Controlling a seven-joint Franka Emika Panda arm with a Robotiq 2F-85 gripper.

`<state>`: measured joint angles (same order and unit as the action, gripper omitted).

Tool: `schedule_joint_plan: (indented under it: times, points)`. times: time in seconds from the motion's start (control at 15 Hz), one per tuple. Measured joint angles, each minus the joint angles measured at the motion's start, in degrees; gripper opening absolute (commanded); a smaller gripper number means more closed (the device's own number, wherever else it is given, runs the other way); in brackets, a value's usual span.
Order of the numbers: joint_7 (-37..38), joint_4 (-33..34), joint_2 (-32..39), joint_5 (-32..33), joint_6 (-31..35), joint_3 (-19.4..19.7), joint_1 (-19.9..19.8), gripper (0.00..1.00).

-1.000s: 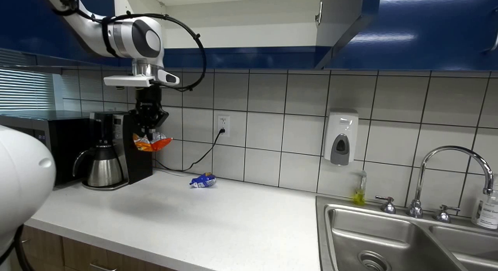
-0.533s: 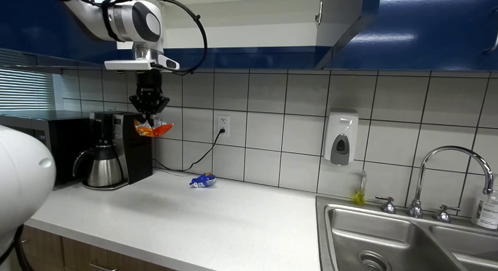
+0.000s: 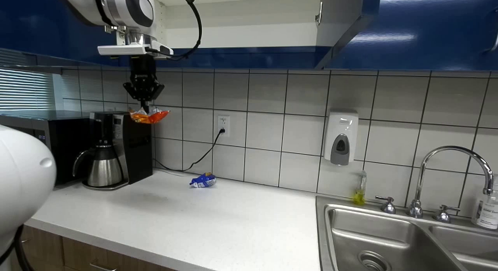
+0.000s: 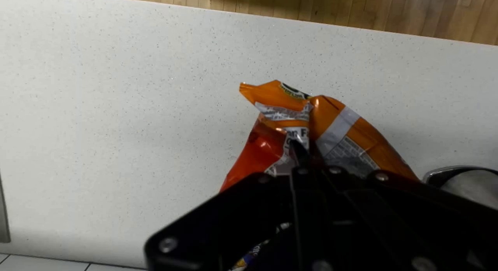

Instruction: Move the orange snack packet to the open cabinet

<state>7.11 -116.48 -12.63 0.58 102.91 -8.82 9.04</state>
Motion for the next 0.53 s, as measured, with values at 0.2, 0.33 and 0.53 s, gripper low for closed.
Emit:
schedule_joint_plan:
  times: [0.2, 0.33, 0.53]
  points:
    - [0.08, 1.73, -0.18, 0.97, -1.06, -0.87, 0.04, 0.0]
    - [0.1, 2.88, -0.36, 1.81, -1.94, -1.17, 0.04, 0.0]
    - [0.16, 4.72, -0.77, 2.92, -3.2, -1.15, 0.02, 0.0]
